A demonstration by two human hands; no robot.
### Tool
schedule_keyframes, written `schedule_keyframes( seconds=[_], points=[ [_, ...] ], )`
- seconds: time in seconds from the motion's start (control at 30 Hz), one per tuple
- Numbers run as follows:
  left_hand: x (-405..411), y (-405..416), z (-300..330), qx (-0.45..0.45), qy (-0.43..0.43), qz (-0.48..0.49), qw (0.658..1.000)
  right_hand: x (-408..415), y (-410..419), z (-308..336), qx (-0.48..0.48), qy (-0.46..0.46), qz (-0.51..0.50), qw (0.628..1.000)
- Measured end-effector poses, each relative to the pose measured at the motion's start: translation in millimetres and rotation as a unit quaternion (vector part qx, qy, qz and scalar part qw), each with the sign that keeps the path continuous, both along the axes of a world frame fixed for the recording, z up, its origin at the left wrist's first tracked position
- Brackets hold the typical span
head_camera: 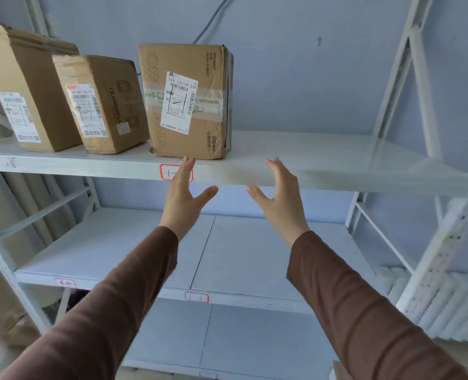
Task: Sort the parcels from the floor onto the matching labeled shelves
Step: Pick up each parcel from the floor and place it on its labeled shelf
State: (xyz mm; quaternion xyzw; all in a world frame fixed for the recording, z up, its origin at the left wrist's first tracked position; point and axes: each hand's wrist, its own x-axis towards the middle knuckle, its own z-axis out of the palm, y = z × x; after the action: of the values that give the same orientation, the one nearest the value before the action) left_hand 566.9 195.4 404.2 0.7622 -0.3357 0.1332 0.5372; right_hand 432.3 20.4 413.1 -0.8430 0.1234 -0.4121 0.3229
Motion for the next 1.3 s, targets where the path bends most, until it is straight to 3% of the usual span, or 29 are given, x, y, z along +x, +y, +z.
schedule_keyframes(
  seconds=[0.43,0.7,0.9,1.3],
  points=[
    [-226.1,-123.1,-96.6,0.076,0.108,-0.043,0.990,-216.0,-122.9,-97.3,0.067,0.099,0.020,0.993],
    [-326.5,-157.3,-161.9,0.143,0.168,-0.078,0.972,-326.5,-171.9,-157.6,0.127,0.179,-0.014,0.975],
    [-382.4,-169.2,-212.9,0.191,0.227,-0.129,0.946,-382.8,-180.2,-210.7,0.177,0.229,-0.060,0.955],
    [-500.2,-219.4,-316.2,0.257,0.374,-0.108,0.885,-501.1,-238.5,-318.9,0.266,0.323,-0.090,0.904]
  ],
)
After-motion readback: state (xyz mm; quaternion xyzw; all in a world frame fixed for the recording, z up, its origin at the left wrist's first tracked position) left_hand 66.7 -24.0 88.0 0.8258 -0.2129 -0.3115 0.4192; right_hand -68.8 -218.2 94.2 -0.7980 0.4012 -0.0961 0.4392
